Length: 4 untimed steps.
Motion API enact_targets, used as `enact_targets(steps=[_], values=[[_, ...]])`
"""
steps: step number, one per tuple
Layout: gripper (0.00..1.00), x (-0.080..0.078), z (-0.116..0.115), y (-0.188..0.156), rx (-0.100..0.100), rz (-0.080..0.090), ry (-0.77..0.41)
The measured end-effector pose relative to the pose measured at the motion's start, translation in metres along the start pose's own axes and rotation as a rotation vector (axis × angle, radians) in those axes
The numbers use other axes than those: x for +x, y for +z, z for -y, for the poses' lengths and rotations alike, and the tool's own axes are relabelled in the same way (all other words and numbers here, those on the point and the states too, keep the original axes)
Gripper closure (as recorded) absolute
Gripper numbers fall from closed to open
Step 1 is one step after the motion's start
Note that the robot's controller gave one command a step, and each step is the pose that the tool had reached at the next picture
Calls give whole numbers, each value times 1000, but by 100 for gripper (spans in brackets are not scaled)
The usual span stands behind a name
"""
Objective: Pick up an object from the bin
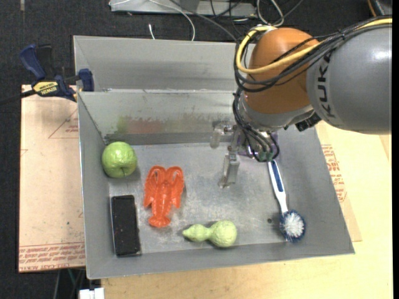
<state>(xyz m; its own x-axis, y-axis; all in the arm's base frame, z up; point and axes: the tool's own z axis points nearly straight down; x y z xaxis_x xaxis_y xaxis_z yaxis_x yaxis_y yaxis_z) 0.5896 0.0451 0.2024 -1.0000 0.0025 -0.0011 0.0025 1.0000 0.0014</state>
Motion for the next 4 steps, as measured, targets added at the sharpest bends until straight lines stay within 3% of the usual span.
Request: enact_targets(steps=[1,2,3,4], values=[[0,0,0,0,0,0,0],[0,11,-15,54,-1,-5,48],[0,31,-12,54,-1,7,20],[0,56,2,64,-3,-1,-72]])
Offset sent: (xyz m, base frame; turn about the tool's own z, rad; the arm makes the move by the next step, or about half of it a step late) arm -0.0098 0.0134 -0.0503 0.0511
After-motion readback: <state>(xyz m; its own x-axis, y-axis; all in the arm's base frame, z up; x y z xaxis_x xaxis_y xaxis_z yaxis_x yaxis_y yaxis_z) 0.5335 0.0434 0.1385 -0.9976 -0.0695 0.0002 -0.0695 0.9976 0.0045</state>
